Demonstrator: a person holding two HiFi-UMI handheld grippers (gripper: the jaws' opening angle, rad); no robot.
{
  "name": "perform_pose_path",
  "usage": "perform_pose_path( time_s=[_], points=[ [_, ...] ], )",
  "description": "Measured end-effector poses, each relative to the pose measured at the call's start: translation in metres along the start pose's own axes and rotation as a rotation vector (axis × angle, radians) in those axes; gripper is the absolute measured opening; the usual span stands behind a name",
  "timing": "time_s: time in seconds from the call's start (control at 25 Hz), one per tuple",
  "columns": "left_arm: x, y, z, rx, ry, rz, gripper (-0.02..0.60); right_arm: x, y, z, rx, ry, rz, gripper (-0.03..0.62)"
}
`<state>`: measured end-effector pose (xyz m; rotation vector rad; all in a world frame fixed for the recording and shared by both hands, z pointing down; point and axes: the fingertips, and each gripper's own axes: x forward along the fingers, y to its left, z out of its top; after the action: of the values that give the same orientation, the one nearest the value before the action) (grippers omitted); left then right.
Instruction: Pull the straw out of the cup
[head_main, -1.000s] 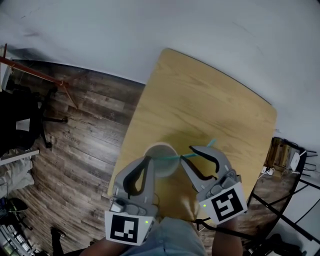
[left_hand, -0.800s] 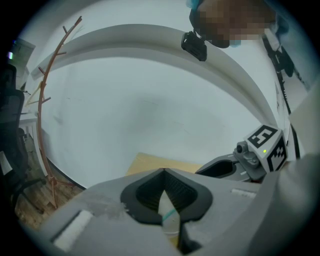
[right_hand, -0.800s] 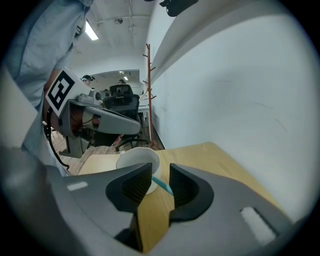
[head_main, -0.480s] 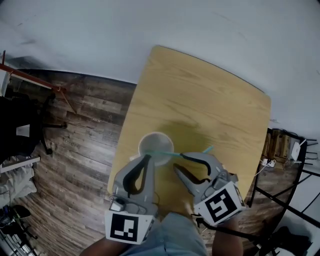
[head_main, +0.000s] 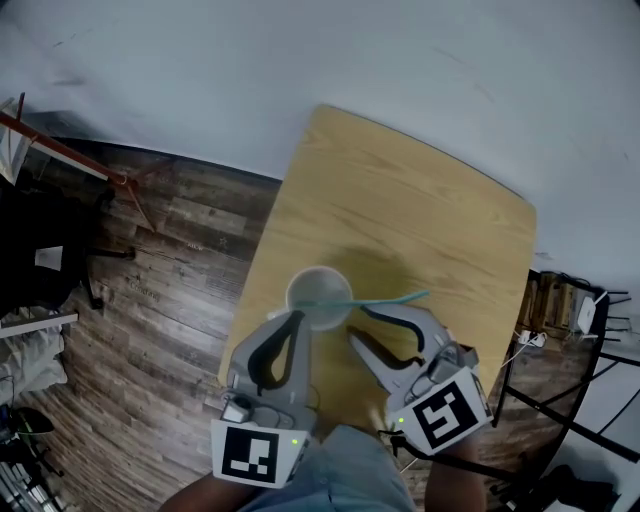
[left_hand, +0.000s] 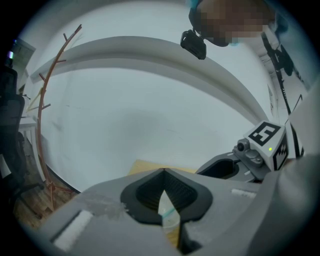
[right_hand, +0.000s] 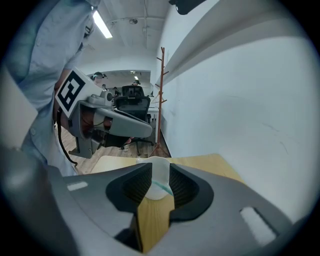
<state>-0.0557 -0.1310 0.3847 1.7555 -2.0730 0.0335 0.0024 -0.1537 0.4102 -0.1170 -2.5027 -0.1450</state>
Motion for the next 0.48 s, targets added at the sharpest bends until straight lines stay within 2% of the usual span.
perform_pose_path(
  time_s=[0.32, 0.48],
  points=[
    [0.011, 0.015, -0.001, -0.046, 0.002, 0.029, 0.015, 0.016, -0.004, 0.0, -0.2, 0.048, 0.06, 0.118],
    [0.021, 0.024, -0.005, -0.066, 0.019, 0.04, 0.015, 0.025, -0.008, 0.003, -0.252, 0.048, 0.098, 0.118]
  ],
)
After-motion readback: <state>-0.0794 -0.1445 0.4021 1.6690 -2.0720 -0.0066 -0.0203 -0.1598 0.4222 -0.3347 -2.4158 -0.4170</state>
